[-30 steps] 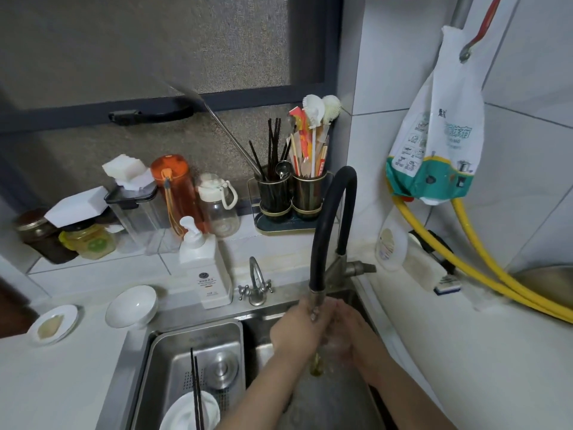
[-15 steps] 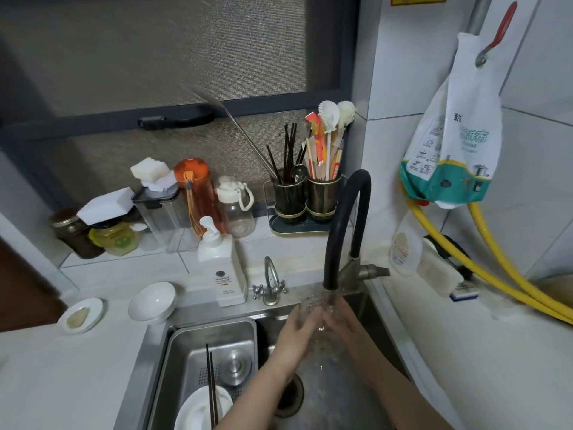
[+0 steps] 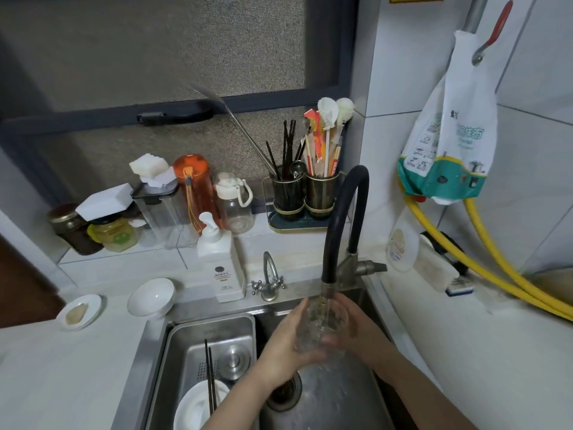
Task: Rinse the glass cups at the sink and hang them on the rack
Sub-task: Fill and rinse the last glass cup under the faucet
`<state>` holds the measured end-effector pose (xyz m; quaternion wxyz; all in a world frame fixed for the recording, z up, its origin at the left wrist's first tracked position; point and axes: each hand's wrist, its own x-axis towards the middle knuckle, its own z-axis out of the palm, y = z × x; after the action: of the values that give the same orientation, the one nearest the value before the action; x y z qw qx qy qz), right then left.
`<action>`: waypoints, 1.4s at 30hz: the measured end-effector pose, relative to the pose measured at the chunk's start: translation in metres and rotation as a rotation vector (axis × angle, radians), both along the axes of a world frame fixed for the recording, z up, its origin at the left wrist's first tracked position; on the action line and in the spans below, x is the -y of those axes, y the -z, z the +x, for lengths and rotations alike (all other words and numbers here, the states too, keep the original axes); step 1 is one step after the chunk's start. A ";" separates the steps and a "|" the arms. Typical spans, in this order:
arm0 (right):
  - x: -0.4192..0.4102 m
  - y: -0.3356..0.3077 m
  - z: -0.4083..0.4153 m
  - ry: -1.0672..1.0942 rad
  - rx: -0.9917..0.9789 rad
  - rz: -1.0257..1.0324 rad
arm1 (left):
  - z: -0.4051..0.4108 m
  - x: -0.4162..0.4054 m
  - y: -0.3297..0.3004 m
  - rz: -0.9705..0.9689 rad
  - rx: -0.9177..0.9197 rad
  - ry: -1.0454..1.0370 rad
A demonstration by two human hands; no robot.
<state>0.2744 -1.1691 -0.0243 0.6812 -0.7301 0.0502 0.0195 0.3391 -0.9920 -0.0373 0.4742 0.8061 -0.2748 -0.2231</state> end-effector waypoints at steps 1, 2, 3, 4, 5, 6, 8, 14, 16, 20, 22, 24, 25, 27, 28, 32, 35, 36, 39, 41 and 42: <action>-0.001 0.004 -0.001 0.015 0.019 -0.028 | -0.001 0.000 0.003 0.015 0.030 -0.011; -0.003 0.008 -0.001 0.028 0.035 -0.046 | -0.001 0.000 0.006 0.015 0.049 -0.025; -0.006 0.009 -0.001 0.039 0.042 -0.079 | -0.003 0.001 0.006 0.006 0.053 -0.040; -0.008 0.008 -0.001 0.047 0.050 -0.098 | -0.005 0.003 0.005 -0.002 0.052 -0.055; -0.008 0.007 0.000 0.033 0.063 -0.110 | -0.006 0.005 0.004 -0.024 0.038 -0.076; -0.008 0.006 0.001 0.021 0.072 -0.101 | -0.008 0.010 0.002 -0.060 0.020 -0.095; -0.003 0.004 -0.002 0.024 0.075 -0.089 | -0.010 0.022 -0.001 -0.128 0.006 -0.121; 0.002 0.019 -0.015 -0.043 0.028 -0.107 | -0.021 0.007 0.014 -0.156 -0.009 -0.145; -0.005 0.018 -0.010 -0.071 0.008 -0.115 | -0.016 -0.003 0.014 -0.115 0.014 -0.126; 0.004 0.015 -0.007 -0.006 -0.001 -0.128 | 0.000 0.006 0.004 -0.051 0.062 -0.024; 0.015 0.016 -0.014 0.003 -0.001 -0.119 | 0.000 0.014 0.003 -0.041 0.045 0.039; 0.019 0.021 -0.021 -0.045 -0.020 -0.083 | -0.002 0.011 0.010 -0.066 -0.025 0.052; 0.019 0.022 -0.023 -0.073 -0.032 -0.076 | -0.002 0.006 0.015 -0.080 -0.059 0.039; 0.016 0.023 -0.020 -0.107 -0.062 -0.114 | 0.002 -0.003 0.020 -0.087 -0.084 0.008; 0.014 0.021 -0.016 -0.110 -0.064 -0.129 | 0.007 -0.006 0.023 -0.080 -0.084 -0.003; 0.022 0.008 -0.007 -0.063 -0.026 -0.125 | 0.022 0.007 0.017 -0.085 -0.138 -0.001; 0.028 0.010 -0.015 -0.035 -0.007 -0.119 | 0.016 0.015 0.022 -0.097 -0.187 0.010; 0.026 0.011 -0.016 -0.037 -0.002 -0.119 | 0.013 0.013 0.025 -0.101 -0.195 0.008; 0.015 0.014 -0.008 -0.095 0.011 -0.140 | 0.013 -0.001 0.027 -0.107 -0.226 -0.028; 0.009 0.013 0.003 -0.086 0.018 -0.127 | 0.022 -0.007 0.020 -0.126 -0.295 -0.045; 0.009 0.011 0.007 -0.056 0.016 -0.100 | 0.026 -0.005 0.016 -0.146 -0.333 -0.049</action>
<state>0.2814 -1.1777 -0.0350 0.6433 -0.7646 0.0251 0.0301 0.3653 -0.9872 -0.0537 0.5757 0.7279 -0.1882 -0.3214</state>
